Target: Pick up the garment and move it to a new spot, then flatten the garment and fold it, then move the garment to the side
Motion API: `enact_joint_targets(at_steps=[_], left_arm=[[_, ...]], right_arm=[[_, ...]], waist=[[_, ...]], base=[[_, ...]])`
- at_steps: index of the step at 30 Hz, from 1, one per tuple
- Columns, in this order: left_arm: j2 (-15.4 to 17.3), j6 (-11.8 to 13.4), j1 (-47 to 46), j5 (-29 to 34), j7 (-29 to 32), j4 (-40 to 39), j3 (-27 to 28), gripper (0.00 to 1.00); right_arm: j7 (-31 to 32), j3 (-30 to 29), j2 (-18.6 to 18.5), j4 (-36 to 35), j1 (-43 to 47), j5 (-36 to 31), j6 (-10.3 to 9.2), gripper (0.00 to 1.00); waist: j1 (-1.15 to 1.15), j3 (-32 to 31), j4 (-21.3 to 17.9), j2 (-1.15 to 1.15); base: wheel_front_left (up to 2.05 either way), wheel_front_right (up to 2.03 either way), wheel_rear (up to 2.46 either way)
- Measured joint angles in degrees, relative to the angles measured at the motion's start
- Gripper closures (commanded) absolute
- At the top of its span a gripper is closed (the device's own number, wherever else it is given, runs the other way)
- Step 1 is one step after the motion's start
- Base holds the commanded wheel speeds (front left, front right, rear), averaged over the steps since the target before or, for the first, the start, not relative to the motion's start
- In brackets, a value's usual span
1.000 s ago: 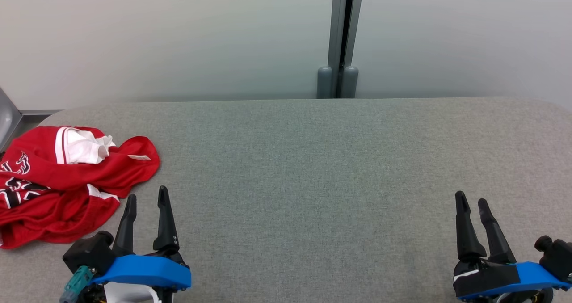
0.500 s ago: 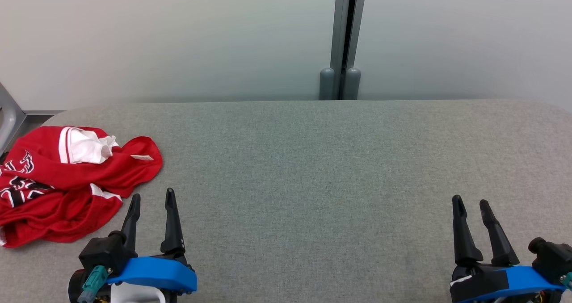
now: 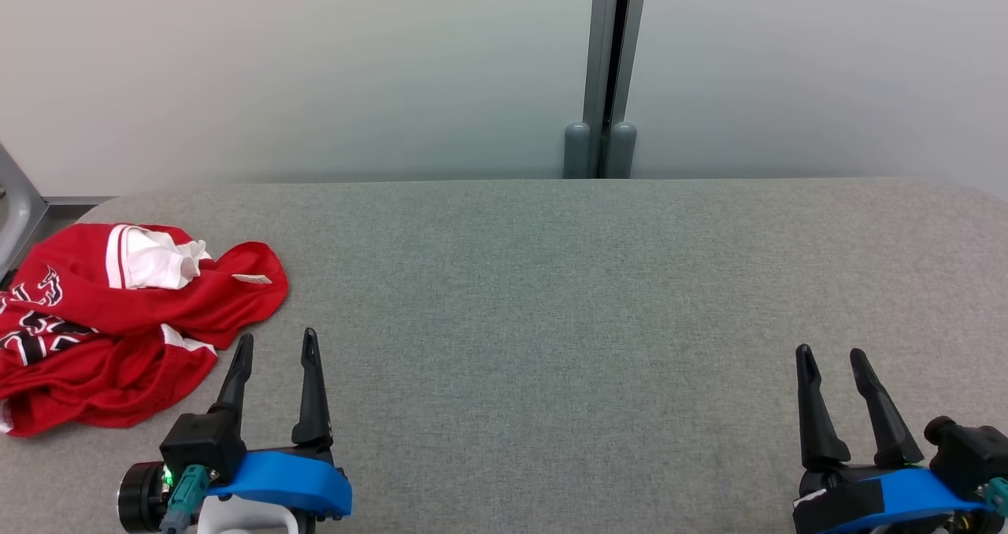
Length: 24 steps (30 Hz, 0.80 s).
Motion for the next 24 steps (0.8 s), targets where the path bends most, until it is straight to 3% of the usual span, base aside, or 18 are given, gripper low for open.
enact_joint_targets(at_steps=[17,24], left_arm=[[0.44,0.83,0.3,4.48,1.75,-1.74,-1.21,0.0],[0.24,0.69,0.4,2.5,3.01,-2.15,-1.22,0.0]], right_arm=[[0.08,-0.27,-0.08,-0.57,0.54,-6.53,0.01,0.0],[0.65,-0.3,-0.1,-0.55,0.71,-6.71,0.01,0.0]], waist=[[0.0,-0.2,0.16,0.0],[0.0,-0.09,0.19,0.0]], base=[[0.0,0.0,0.0],[0.0,0.0,0.0]])
